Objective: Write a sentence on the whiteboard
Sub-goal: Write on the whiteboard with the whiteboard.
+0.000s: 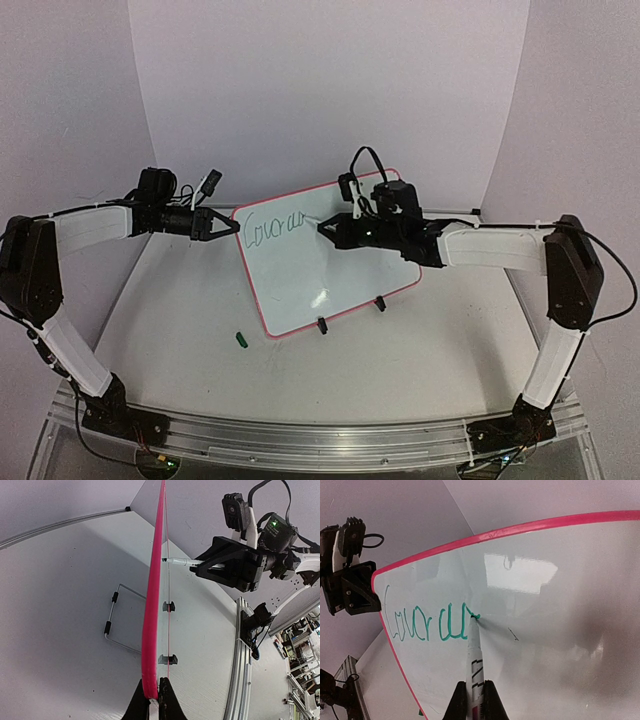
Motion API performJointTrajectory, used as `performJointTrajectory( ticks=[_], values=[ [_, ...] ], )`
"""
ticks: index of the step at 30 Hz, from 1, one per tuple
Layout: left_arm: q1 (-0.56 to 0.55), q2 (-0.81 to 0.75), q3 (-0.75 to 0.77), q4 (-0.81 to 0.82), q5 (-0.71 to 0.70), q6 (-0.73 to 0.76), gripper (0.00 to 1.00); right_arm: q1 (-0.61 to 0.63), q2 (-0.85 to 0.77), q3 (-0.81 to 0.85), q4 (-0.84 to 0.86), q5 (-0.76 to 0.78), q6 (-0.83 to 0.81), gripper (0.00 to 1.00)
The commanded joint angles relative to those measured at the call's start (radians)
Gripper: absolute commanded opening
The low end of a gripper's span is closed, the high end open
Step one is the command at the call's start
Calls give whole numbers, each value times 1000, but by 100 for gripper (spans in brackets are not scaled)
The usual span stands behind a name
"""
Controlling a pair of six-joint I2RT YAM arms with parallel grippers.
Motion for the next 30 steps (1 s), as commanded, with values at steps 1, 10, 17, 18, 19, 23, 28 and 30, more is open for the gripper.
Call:
performJointTrajectory(
  ticks=[1, 10, 17, 18, 19, 23, 28, 30],
  values=[
    [-39, -6, 16, -47, -32, 98, 0, -5, -17, -55, 12, 4, 11, 0],
    [-40, -6, 15, -47, -32, 98, 0, 2, -29, -119, 38, -47, 24, 0],
    [-40, -4, 17, -47, -32, 97, 0, 28, -24, -83, 43, -64, 12, 0],
    [-41, -4, 17, -47, -32, 98, 0, 30, -22, -75, 47, -63, 13, 0],
    [-41, -5, 17, -47, -32, 98, 0, 30, -21, -66, 52, -63, 16, 0],
    [-41, -5, 15, -48, -33, 97, 0, 30, -48, -63, 122, -80, 46, 0],
    [-41, -4, 18, -49, -33, 99, 0, 30, -123, -96, 179, -73, 64, 0],
    [-42, -5, 18, -49, -33, 98, 0, 28, -137, -101, 175, -61, 55, 0]
  ],
)
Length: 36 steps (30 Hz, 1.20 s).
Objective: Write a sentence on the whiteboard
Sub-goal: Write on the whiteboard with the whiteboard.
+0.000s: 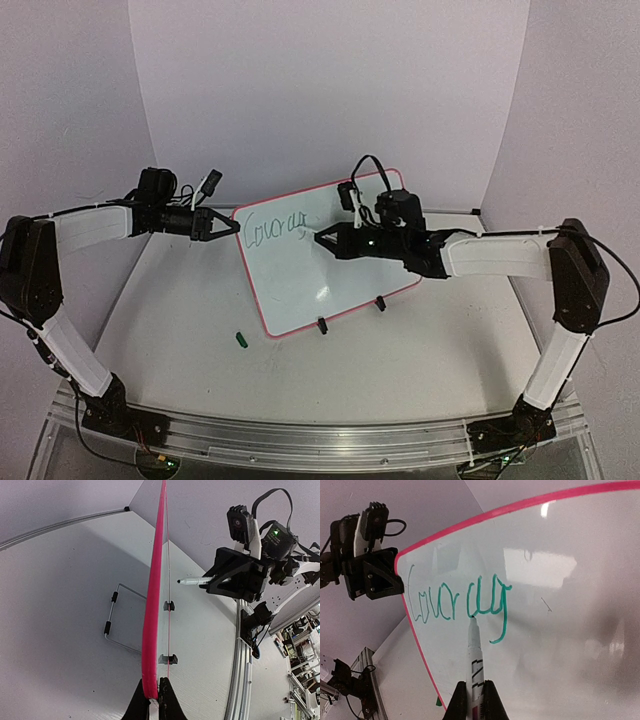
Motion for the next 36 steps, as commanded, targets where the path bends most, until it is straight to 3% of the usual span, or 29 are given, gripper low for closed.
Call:
performJointTrajectory(
  ticks=[1, 36],
  values=[
    [-41, -4, 18, -48, -30, 90, 0, 1, -102, 1, 76, 18, 2, 0],
    [-44, -5, 18, -58, -36, 98, 0, -55, 16, 23, 13, 100, 9, 0]
  ],
)
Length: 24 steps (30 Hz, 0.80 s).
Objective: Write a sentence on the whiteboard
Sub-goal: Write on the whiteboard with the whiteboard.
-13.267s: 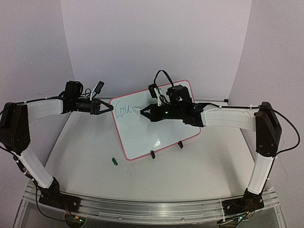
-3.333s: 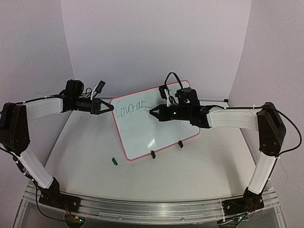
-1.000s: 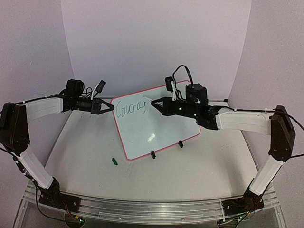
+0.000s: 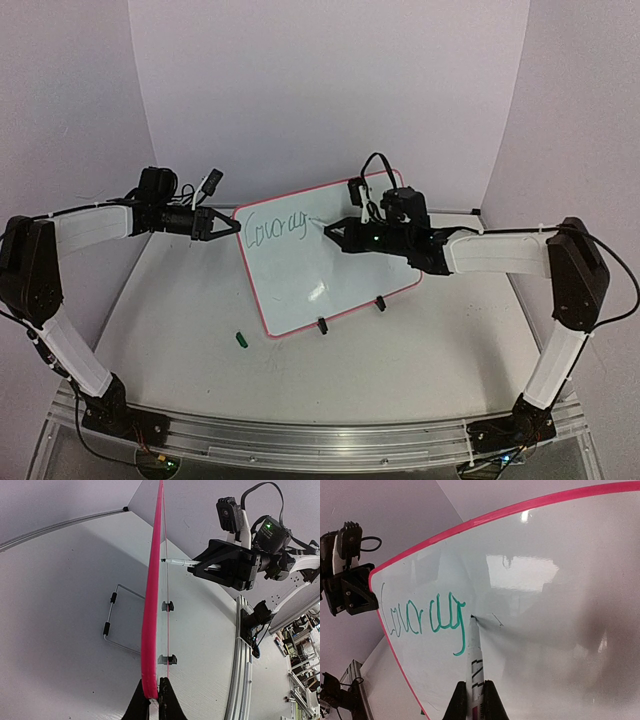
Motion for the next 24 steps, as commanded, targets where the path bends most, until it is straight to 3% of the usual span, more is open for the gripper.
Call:
performJointTrajectory(
  ticks=[1, 24],
  values=[
    [-39, -5, 12, -51, -39, 92, 0, -10, 5, 22, 5, 51, 7, 0],
    [-40, -6, 12, -55, -40, 95, 0, -20, 1, 53, 7, 70, -10, 0]
  ],
)
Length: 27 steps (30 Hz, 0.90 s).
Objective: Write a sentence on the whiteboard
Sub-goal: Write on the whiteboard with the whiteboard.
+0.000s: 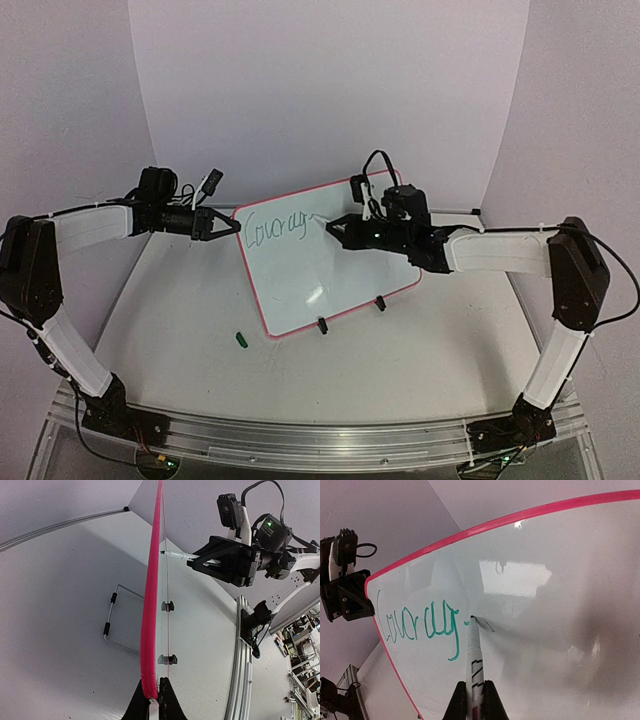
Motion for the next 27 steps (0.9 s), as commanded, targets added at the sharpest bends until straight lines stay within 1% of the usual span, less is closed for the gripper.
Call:
performJointTrajectory(
  ticks=[1, 14, 27],
  values=[
    [-40, -7, 12, -54, -38, 96, 0, -15, 3, 47, 10, 43, -9, 0],
    [-40, -5, 15, -58, -40, 98, 0, -18, 61, 114, -14, -61, -17, 0],
    [-40, -2, 15, -58, -41, 98, 0, -18, 23, 11, -9, -52, -4, 0]
  ],
)
